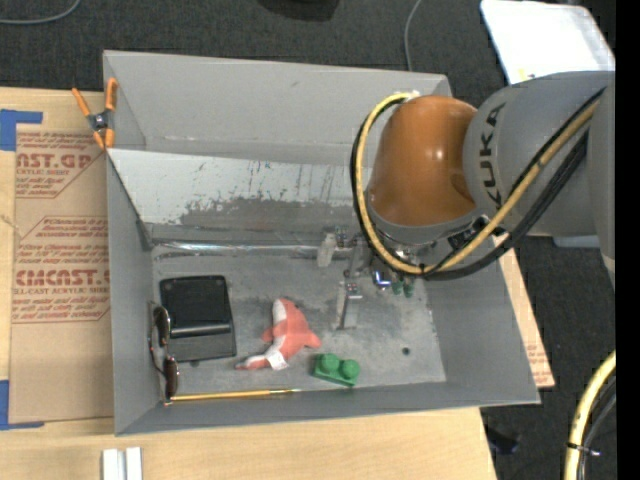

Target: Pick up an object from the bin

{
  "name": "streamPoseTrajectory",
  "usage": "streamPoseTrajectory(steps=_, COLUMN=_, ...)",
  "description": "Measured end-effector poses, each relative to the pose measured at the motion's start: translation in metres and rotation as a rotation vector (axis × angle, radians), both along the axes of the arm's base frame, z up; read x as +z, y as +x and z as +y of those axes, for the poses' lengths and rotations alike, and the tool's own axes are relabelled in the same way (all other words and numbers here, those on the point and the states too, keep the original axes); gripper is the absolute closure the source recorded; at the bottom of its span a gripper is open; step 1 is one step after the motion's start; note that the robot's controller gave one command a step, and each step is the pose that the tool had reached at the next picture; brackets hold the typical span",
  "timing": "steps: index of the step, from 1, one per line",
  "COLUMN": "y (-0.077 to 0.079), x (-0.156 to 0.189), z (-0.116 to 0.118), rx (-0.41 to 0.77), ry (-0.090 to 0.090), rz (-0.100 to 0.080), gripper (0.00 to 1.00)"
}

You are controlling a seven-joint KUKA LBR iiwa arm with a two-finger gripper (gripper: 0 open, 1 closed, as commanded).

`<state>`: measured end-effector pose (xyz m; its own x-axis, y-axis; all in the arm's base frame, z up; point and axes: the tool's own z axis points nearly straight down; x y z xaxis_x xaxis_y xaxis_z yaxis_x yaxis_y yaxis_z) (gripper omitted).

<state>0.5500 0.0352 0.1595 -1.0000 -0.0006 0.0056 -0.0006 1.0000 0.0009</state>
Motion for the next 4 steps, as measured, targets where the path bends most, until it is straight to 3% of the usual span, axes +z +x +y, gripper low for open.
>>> streamPoseTrajectory(steps=1, y=0.002, x=0.004, z=0.0, rx=0.0, ry=0.0, rz=-0.007, gripper=0.0)
streamPoseTrajectory(steps=2, y=0.039, x=0.005, z=0.021, rx=-0.053, ry=0.001, rz=-0.009, gripper=0.0)
streamPoseTrajectory(steps=3, y=0.041, x=-0.024, z=0.006, rx=-0.249, ry=0.0, rz=-0.009, gripper=0.0)
streamPoseTrajectory(steps=4, y=0.006, x=-0.055, z=0.045, rx=-0.07, ry=0.003, rz=-0.015, gripper=0.0)
